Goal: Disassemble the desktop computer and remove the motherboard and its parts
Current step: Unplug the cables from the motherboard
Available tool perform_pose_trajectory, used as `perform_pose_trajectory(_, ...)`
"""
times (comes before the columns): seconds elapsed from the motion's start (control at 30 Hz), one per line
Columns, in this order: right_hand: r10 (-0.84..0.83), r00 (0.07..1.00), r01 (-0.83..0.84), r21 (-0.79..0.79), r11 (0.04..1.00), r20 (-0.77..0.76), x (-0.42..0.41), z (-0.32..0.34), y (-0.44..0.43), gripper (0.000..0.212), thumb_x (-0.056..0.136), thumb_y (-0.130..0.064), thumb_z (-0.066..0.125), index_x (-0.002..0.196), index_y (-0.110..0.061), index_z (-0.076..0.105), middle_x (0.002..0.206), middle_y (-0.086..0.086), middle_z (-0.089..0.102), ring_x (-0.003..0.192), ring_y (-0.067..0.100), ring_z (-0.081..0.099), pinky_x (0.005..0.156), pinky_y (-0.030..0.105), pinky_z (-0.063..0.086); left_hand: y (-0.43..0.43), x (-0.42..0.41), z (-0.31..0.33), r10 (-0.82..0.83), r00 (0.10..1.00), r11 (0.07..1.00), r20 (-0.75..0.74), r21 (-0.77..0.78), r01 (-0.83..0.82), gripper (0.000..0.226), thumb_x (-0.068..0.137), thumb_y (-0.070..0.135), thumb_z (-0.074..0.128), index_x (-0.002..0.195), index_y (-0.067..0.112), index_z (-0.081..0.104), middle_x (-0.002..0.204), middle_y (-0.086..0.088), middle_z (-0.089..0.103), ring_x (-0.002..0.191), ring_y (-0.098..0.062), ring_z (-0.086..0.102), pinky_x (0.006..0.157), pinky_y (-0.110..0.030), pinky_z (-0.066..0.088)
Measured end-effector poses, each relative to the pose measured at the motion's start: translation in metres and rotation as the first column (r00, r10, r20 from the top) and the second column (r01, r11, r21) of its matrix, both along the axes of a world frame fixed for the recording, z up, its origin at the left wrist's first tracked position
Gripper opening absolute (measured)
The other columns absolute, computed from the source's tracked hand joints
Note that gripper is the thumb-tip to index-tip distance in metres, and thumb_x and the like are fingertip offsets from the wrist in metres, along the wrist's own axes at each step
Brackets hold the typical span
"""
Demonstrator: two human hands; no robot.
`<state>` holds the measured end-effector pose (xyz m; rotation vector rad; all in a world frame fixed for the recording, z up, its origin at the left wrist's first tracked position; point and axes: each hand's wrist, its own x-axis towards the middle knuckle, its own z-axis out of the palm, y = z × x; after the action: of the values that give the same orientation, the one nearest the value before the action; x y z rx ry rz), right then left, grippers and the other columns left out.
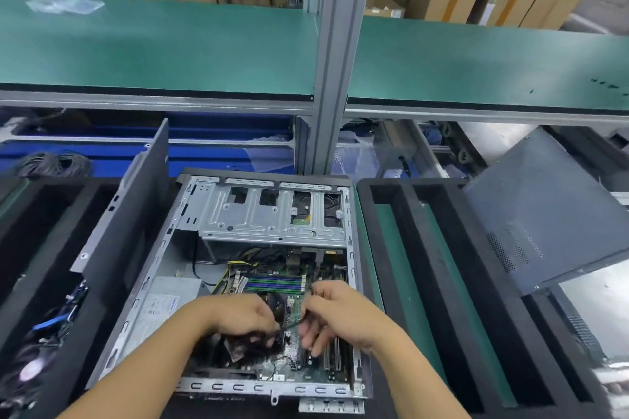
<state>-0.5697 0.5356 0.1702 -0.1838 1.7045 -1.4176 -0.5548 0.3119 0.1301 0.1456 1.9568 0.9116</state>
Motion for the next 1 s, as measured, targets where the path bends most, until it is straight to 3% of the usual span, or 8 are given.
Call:
perform_pose_trajectory(0.17,-0.216,0.974,0.221,0.077,0.972,-0.070,-0.005,-0.003,-0.017,0.016,0.103,-0.020,0.035,0.102,-0.008,0.046,0.075,0.022,0.072,0.052,0.029,0.066,0.045,0.031,0.053,-0.015,-0.008,-0.005,0.461,0.862,0.887,-0.211,0.129,-0.443,0.039,0.096,0.042,0.051,0.062,0.022,0.054,0.050,0.003,0.040,0.039,-0.013,0.036,0.039,-0.024,0.036)
perform_pose_trajectory(0.23,-0.123,0.991,0.131,0.146,0.981,-0.060,-0.006,-0.007,-0.017,0.016,0.101,-0.020,0.036,0.099,-0.008,0.046,0.073,0.021,0.072,0.053,0.029,0.066,0.045,0.032,0.054,-0.017,-0.011,-0.007,0.356,0.886,0.926,-0.297,-0.017,-0.377,0.041,0.094,0.043,0.051,0.060,0.022,0.055,0.052,0.002,0.042,0.042,-0.015,0.039,0.043,-0.024,0.035)
perform_pose_trajectory(0.33,0.198,0.972,-0.134,0.392,0.910,-0.127,-0.004,-0.010,-0.021,0.015,0.097,-0.020,0.038,0.094,-0.007,0.046,0.074,0.016,0.074,0.061,0.032,0.071,0.054,0.039,0.060,-0.014,-0.011,-0.017,0.177,0.915,0.936,-0.362,-0.227,-0.270,0.033,0.094,0.038,0.052,0.069,0.018,0.061,0.066,0.003,0.064,0.053,-0.011,0.053,0.055,-0.027,0.043)
perform_pose_trajectory(0.43,0.378,0.894,-0.190,0.560,0.806,-0.240,0.001,-0.014,-0.031,0.014,0.096,-0.020,0.039,0.088,-0.012,0.048,0.078,0.016,0.073,0.068,0.029,0.074,0.067,0.043,0.062,-0.008,-0.016,-0.022,0.337,0.738,0.841,-0.585,-0.166,-0.515,0.017,0.094,0.033,0.054,0.082,0.028,0.064,0.078,0.010,0.066,0.068,-0.007,0.061,0.062,-0.028,0.050)
perform_pose_trajectory(0.53,0.383,0.836,-0.077,0.607,0.791,-0.393,0.009,-0.023,-0.043,0.023,0.101,-0.027,0.039,0.096,-0.010,0.053,0.091,0.011,0.067,0.076,0.029,0.068,0.070,0.042,0.058,-0.003,-0.032,-0.027,0.219,0.620,0.824,-0.753,-0.197,-0.531,0.006,0.095,0.031,0.057,0.093,0.028,0.061,0.092,0.008,0.062,0.090,-0.014,0.060,0.077,-0.033,0.051)
perform_pose_trajectory(0.7,0.272,0.823,0.039,0.528,0.848,-0.498,0.027,-0.034,-0.052,0.022,0.105,-0.028,0.037,0.099,-0.011,0.049,0.095,0.011,0.061,0.081,0.030,0.057,0.070,0.039,0.048,0.005,-0.058,-0.042,-0.213,0.645,0.760,-0.734,-0.539,-0.362,0.027,0.094,0.049,0.055,0.084,0.024,0.052,0.093,-0.002,0.069,0.089,-0.024,0.066,0.067,-0.033,0.035)
perform_pose_trajectory(0.87,0.267,0.845,-0.015,0.479,0.878,-0.463,0.029,-0.037,-0.048,0.016,0.100,-0.023,0.038,0.098,-0.012,0.048,0.095,0.013,0.062,0.081,0.033,0.057,0.072,0.043,0.051,0.016,-0.075,-0.060,-0.289,0.745,0.714,-0.602,-0.653,-0.251,0.030,0.096,0.045,0.054,0.102,0.017,0.064,0.103,-0.006,0.070,0.094,-0.027,0.067,0.070,-0.032,0.042)
perform_pose_trajectory(1.0,0.233,0.856,0.003,0.454,0.891,-0.462,0.029,-0.039,-0.047,0.018,0.100,-0.023,0.038,0.103,-0.011,0.051,0.100,0.015,0.063,0.087,0.033,0.059,0.077,0.044,0.053,0.018,-0.079,-0.068,-0.320,0.753,0.676,-0.575,-0.695,-0.244,0.022,0.097,0.031,0.056,0.103,0.014,0.067,0.103,-0.007,0.071,0.093,-0.028,0.068,0.070,-0.032,0.046)
